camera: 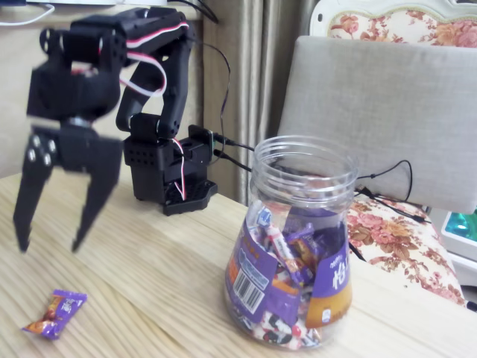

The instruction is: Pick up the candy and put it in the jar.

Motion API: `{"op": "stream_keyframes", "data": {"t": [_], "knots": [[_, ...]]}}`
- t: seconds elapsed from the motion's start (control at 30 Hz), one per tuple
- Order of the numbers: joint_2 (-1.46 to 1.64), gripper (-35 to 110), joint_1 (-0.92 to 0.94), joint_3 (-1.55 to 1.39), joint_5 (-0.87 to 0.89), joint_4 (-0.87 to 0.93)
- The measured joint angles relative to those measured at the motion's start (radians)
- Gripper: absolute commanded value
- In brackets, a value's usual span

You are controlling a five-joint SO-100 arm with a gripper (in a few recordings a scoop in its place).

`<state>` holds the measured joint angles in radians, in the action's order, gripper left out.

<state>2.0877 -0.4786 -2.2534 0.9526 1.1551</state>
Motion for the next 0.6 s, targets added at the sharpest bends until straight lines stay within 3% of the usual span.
{"op": "stream_keyframes", "data": {"t": [0.23,0.6], "knots": [[-0.227,51,0.023,0.061,0.124,-0.003],[-0.370,51,0.055,0.232,0.172,0.026]]}}
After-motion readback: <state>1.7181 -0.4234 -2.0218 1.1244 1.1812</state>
